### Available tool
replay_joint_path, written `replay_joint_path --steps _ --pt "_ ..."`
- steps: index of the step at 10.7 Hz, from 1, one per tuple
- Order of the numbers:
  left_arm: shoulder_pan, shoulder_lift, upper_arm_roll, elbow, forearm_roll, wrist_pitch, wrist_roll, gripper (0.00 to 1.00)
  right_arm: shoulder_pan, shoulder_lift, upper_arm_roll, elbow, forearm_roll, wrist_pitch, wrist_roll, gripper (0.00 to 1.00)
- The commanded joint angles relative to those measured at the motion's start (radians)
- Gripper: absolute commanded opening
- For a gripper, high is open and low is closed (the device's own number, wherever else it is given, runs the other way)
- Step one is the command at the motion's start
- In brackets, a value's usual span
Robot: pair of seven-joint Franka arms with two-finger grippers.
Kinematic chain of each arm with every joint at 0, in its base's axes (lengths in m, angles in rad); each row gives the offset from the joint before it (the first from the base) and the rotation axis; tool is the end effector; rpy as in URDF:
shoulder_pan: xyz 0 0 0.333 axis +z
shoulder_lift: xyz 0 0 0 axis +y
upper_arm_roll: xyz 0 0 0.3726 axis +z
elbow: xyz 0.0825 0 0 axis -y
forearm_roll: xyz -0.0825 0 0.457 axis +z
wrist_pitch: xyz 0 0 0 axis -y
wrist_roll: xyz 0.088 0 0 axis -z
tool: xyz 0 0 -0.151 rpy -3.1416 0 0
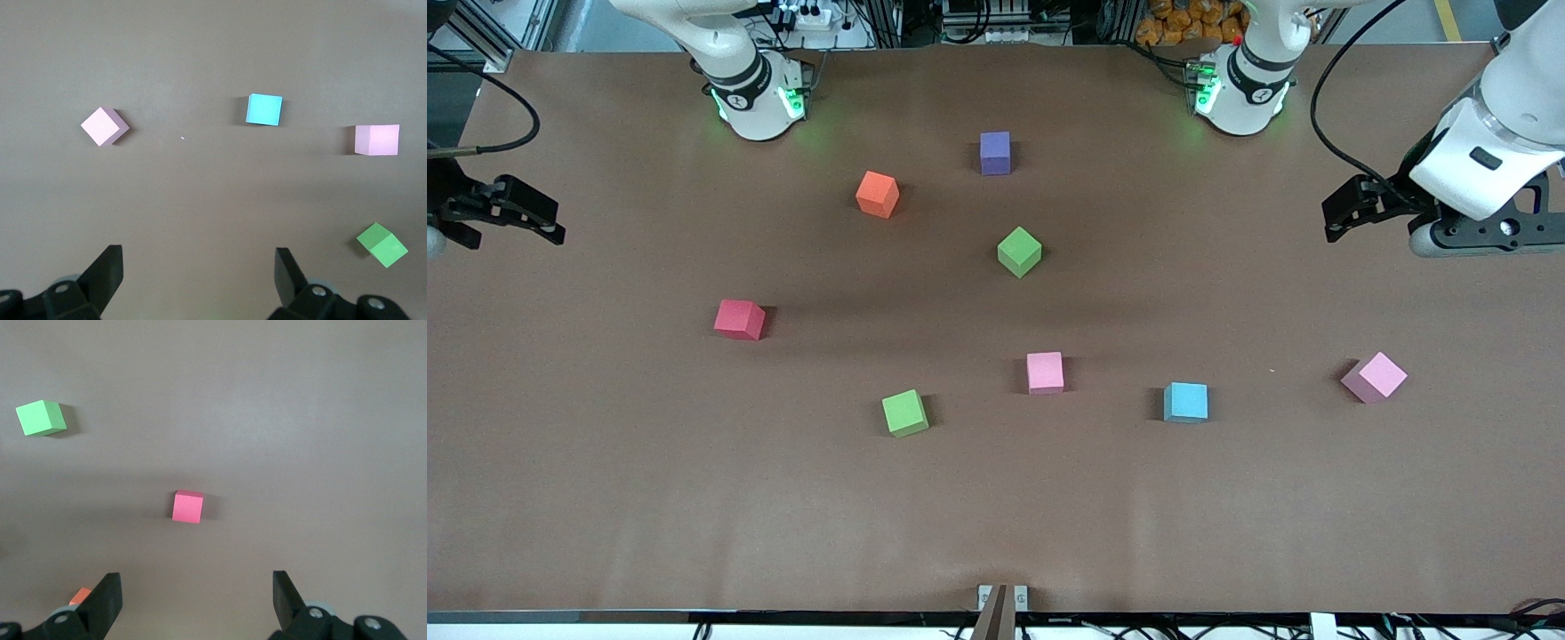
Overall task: Arrange blocks into number 1
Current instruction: 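Reach the left gripper to the green cube while the right gripper reaches the red cube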
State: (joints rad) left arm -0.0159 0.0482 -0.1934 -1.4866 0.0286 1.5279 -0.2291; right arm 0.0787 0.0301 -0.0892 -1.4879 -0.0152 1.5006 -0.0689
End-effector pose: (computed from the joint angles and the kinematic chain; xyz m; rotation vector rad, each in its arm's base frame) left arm 0.6283 -0.1258 0.6491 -3.1213 -0.0330 0.0026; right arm 0.6310 -0.0081 0.6570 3.1230 0.0898 -0.0281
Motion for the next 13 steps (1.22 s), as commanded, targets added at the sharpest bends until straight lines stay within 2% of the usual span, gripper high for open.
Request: replay_joint_path --steps 1,3,4,7,9,10,11,12,13 --pt "0.002 -0.019 0.0 -0.008 0.011 -0.014 0.019 1.0 -0.02 0.002 0.011 0.017 0.018 -0.026 -0.014 1.0" --pt "-0.016 -0.004 -0.017 -0.017 -0.021 -0.012 -0.001 1.0 -0.027 0.002 0.011 0.017 0.018 -0.037 -0.014 1.0" --pt "-0.034 0.022 -0.056 -0.02 -0.048 -0.006 -0.047 1.0 -0.027 0.002 0.011 0.017 0.018 -0.048 -0.012 1.0" --pt "-0.096 0.091 -0.194 -0.108 -0.101 0.125 -0.478 1.0 -0.02 0.019 0.011 0.008 0.02 -0.048 -0.009 1.0" --pt "-0.142 0.11 -0.263 -0.254 -0.128 0.295 -0.777 1.0 -0.019 0.051 0.012 -0.003 0.021 -0.048 -0.008 1.0" --pt "-0.168 0.136 -0.29 -0.312 -0.16 0.387 -0.906 1.0 -0.019 0.075 0.014 -0.005 0.024 -0.048 -0.008 1.0" --pt "-0.191 0.2 -0.294 -0.316 -0.203 0.423 -1.011 1.0 -0.02 0.099 0.012 -0.021 0.043 -0.039 -0.011 1.0" --pt "-0.226 0.246 -0.294 -0.313 -0.197 0.429 -1.039 1.0 -0.023 0.117 0.012 -0.052 0.053 -0.019 -0.014 1.0" --pt "-0.239 0.277 -0.294 -0.314 -0.194 0.432 -1.044 1.0 -0.026 0.119 0.012 -0.127 0.057 0.039 -0.012 1.0"
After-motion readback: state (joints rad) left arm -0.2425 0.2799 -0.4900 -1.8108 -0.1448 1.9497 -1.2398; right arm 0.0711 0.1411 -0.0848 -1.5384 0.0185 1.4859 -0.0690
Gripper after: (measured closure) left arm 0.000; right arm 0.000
